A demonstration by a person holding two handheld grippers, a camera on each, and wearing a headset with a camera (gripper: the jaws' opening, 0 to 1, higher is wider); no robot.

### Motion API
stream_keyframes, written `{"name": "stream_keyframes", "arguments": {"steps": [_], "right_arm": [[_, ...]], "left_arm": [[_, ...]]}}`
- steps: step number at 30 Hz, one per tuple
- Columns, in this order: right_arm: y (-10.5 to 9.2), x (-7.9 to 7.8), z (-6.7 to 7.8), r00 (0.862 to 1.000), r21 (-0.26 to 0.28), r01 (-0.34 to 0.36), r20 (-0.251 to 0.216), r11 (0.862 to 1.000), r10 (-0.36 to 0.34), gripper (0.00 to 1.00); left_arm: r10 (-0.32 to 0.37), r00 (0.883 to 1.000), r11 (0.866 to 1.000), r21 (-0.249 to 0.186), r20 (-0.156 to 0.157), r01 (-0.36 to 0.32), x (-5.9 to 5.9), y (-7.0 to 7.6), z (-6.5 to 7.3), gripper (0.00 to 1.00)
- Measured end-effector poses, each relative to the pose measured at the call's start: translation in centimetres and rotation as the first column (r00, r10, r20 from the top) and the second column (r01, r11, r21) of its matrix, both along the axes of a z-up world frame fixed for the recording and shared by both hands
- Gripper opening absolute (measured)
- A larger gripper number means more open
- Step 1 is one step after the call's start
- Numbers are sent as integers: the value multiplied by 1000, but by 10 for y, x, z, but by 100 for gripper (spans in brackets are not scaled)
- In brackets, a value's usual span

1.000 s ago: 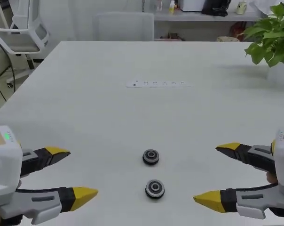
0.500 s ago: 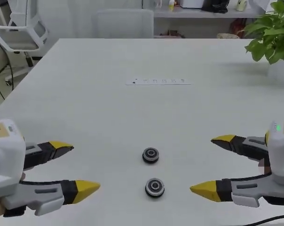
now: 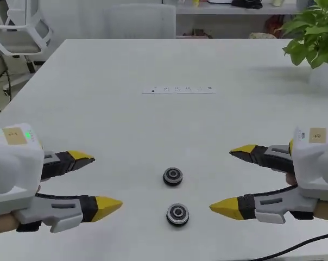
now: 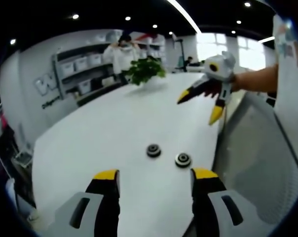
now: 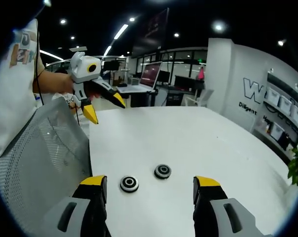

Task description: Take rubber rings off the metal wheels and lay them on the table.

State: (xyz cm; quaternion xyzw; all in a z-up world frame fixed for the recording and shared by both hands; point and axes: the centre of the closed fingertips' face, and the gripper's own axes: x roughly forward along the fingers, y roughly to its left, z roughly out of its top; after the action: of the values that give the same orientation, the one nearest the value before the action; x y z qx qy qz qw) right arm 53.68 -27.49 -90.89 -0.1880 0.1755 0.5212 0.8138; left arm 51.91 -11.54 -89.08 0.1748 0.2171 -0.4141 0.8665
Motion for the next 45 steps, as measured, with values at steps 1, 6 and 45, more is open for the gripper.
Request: {"name": "stream_keyframes", "arguments": {"steps": [1,6,45], "right_arm": [[1,1,-1,1000,-3,-6,-1,1000,6,70],[7,3,-7,999,-20,-41,-1,999,41,69],[42,-4,-68,963,-106,-261,-94,960,252,53]], "left_arm": [[-7,1000,1000,3,1,7,1,-2,-1,58],[-42,999,999,11,3,42,8,-12,-4,58],[-246,964,968,18,-101,249,19,-79,-57,46]]}}
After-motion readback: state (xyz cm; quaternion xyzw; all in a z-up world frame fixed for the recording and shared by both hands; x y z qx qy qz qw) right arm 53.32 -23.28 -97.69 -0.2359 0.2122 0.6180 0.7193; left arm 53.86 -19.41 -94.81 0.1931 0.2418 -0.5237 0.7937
